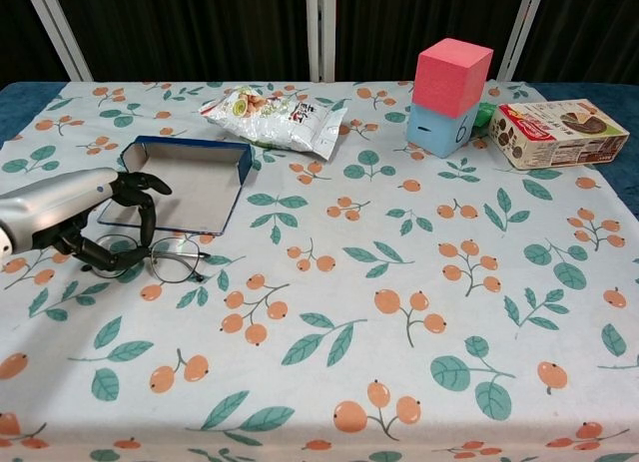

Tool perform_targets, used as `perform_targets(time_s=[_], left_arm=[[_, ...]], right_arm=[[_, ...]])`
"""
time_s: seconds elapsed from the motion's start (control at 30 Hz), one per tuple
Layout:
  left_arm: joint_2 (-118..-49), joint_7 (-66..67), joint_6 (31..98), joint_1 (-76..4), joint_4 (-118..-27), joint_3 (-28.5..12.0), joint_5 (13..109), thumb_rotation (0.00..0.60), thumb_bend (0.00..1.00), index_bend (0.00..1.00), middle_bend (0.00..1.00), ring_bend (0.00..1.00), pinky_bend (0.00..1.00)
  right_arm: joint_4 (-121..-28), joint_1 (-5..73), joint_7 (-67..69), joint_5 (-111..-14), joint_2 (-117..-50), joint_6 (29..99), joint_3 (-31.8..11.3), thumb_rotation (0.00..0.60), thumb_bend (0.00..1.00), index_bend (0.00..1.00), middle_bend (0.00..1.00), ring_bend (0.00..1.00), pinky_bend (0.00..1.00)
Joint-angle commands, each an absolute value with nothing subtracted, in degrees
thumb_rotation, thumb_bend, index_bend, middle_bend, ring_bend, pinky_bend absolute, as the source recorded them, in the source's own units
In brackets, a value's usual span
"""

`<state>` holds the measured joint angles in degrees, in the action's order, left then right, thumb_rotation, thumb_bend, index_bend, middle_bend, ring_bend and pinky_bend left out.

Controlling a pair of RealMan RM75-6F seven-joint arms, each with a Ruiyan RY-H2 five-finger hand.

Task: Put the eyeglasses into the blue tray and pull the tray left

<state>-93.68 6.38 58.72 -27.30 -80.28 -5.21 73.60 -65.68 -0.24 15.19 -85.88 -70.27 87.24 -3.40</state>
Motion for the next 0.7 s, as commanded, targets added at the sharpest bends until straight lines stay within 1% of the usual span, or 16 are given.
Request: perform_targets(time_s=[0.03, 0.47, 0.7], left_arm=[[-93.72, 6.28, 58.73, -27.31, -79.97, -5.16, 73.48, 0.600, 0.37, 0.60, 0.14, 0.08, 0.18], [-92.40, 5.68, 59.39, -27.60, -80.70, -5.59, 73.58, 0.600, 0.37, 0.62, 0.15, 0.08, 0.18], [-91.75, 4.96, 59.18, -28.98, -78.70, -6.65, 74.52, 0.600, 0.37, 0.62, 0.15, 0.08, 0.18]], right_arm=[[-65.62, -0.23, 15.17, -85.82, -70.29, 87.21, -3.43, 0.600, 0.18, 0.00, 0.00, 0.00, 0.00], [-65.70, -0.12, 15.24, -85.52, -70.18, 86.92, -3.58, 0.600, 0.18, 0.00, 0.00, 0.00, 0.00], [-66.21, -0.21, 14.90, -85.61, -69.80, 87.30, -3.63, 0.600, 0.18, 0.00, 0.00, 0.00, 0.00]])
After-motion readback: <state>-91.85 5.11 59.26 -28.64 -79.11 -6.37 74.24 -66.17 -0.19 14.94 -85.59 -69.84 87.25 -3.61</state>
